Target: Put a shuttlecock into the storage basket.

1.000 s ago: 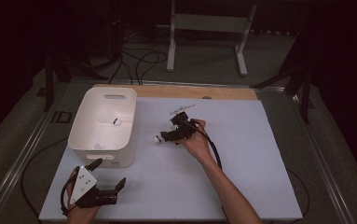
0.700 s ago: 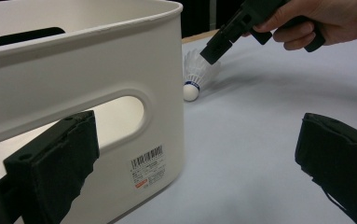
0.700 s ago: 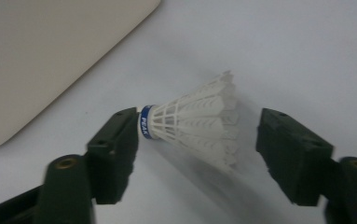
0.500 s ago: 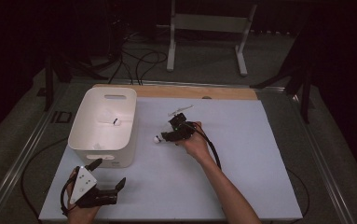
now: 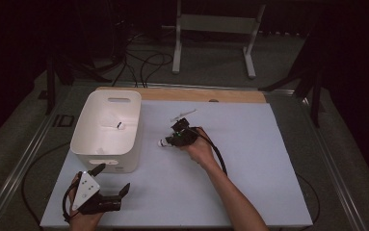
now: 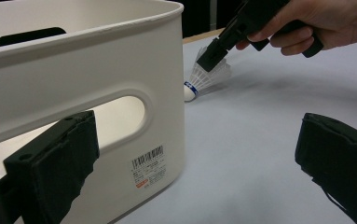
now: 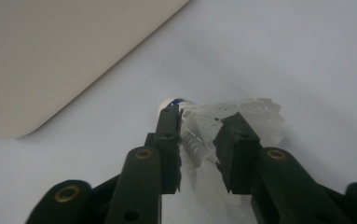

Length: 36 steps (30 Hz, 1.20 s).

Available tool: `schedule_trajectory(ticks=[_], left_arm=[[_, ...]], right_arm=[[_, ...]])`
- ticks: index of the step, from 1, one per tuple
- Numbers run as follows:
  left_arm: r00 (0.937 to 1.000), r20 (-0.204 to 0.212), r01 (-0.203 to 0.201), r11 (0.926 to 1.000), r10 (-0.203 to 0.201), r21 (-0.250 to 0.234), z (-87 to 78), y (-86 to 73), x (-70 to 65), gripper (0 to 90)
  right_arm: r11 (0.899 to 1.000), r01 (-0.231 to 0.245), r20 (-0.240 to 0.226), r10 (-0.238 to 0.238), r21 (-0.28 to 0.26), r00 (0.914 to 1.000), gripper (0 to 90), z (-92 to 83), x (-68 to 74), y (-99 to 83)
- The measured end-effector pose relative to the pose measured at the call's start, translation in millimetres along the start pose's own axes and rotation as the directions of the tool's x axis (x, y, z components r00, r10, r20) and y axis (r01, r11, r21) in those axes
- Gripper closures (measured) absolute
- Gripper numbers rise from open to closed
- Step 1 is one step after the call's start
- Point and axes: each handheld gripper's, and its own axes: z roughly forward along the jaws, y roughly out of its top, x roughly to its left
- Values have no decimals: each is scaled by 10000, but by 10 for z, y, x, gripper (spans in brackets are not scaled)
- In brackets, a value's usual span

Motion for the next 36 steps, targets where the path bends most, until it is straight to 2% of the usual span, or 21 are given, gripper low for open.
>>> schedule_trajectory(ticks=[9, 11, 22, 36], left_arm=[[10000, -3, -8, 10000, 8, -2, -2, 0, 0, 3], [10000, -6, -3, 10000, 3, -2, -3, 0, 0, 3], [10000, -8, -6, 10000, 6, 2, -1, 0, -1, 3], [10000, -3, -10, 10000, 10, -4, -2, 1, -2, 3]], right_arm=[[9994, 346, -33, -346, -69, 9994, 888, 3, 67, 13], [9987, 498, 77, -497, -112, 9987, 892, -7, 75, 17], [9987, 447, 206, -442, -251, 9988, 894, -76, 102, 30], [9971, 604, 288, -592, -459, 9978, 895, -151, 149, 47]])
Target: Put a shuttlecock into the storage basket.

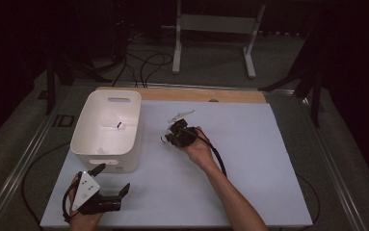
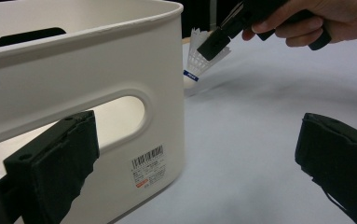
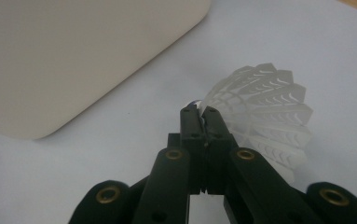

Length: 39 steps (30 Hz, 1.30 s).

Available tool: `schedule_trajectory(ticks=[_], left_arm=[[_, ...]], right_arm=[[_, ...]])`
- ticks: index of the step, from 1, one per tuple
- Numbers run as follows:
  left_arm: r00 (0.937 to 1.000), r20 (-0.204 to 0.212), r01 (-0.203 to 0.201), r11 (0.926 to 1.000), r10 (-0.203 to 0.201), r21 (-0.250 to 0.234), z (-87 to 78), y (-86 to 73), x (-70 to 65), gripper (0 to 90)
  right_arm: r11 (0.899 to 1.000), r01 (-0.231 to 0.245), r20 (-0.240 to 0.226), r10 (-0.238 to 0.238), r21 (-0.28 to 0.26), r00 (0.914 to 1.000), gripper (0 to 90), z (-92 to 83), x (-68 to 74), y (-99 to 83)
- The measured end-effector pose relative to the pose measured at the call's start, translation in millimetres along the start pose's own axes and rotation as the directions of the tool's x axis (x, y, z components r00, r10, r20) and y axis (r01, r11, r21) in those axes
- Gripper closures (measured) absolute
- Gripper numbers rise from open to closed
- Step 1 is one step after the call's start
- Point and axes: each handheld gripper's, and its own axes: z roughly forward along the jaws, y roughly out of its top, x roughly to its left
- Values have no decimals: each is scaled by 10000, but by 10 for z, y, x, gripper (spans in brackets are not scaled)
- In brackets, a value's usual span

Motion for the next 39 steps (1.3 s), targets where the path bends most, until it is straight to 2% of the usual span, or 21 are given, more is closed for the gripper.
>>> schedule_trajectory(ticks=[14, 39], left_arm=[[10000, 17, 14, 10000, -14, -5, 3, -1, 0, 3], [10000, 7, 4, 10000, -4, 2, 1, 1, 0, 3]], right_arm=[[9997, -230, 141, 229, 62, 9996, 895, -38, 2, 2], [9999, -141, 385, 144, -96, 9992, 895, -215, 22, 32]])
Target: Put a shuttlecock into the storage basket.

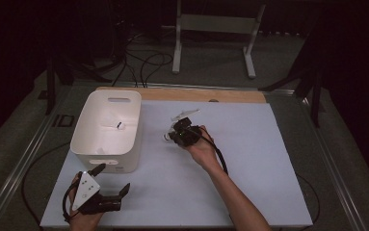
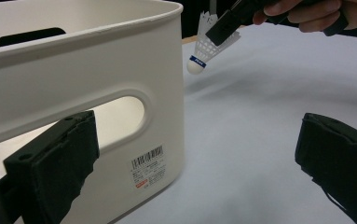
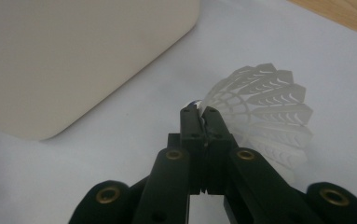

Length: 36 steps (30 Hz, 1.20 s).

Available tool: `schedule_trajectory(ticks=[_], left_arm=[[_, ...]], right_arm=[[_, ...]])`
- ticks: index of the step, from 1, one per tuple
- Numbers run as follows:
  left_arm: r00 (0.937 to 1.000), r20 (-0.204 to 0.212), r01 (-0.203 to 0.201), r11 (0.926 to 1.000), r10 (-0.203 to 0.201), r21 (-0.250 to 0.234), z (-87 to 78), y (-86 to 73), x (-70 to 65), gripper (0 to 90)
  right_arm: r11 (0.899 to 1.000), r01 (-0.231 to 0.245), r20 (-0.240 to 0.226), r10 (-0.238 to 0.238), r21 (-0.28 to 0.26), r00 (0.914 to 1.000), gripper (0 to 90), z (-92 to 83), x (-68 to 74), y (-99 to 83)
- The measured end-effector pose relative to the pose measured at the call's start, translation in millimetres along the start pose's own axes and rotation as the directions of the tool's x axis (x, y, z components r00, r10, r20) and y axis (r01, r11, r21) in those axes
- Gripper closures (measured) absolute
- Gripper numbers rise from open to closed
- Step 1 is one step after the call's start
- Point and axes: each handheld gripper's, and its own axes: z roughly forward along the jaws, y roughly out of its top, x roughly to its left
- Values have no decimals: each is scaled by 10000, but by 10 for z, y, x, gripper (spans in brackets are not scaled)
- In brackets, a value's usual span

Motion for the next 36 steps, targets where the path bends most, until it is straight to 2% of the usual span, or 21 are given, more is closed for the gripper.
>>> schedule_trajectory(ticks=[36], left_arm=[[10000, -4, -5, 10000, 5, 10, 1, 0, -2, 3]], right_arm=[[9975, 159, 187, -146, -695, 9997, 895, -281, 117, 143]])
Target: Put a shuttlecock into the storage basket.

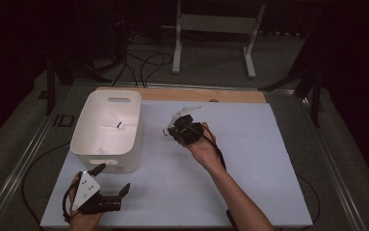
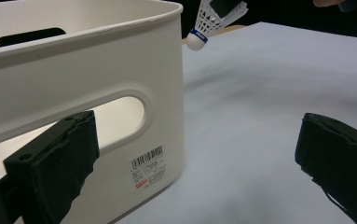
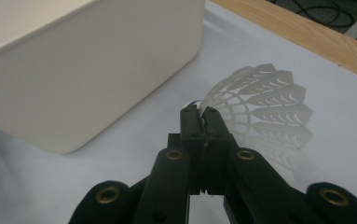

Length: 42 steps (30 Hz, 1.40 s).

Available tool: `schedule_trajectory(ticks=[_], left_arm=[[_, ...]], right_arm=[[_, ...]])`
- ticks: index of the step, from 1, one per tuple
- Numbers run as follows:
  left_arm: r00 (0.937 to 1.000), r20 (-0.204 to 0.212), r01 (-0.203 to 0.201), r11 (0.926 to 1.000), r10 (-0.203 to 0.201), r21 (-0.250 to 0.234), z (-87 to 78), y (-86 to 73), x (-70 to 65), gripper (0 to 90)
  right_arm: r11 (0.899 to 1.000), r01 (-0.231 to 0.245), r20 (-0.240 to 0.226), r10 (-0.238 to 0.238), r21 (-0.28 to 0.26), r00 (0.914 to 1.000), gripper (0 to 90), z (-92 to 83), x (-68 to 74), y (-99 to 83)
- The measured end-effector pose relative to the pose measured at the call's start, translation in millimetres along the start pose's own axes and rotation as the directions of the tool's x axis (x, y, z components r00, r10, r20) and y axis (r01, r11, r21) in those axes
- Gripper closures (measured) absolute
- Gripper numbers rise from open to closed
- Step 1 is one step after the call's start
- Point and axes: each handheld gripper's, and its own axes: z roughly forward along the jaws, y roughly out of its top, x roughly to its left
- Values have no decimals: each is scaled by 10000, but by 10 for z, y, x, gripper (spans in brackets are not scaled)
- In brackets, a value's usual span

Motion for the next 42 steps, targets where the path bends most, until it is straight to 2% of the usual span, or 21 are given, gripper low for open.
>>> schedule_trajectory(ticks=[42], left_arm=[[10000, -15, -6, 10000, 6, 20, 0, -1, 0, 3]], right_arm=[[9967, 535, -148, -545, -604, 9984, 896, -216, 191, 204]])
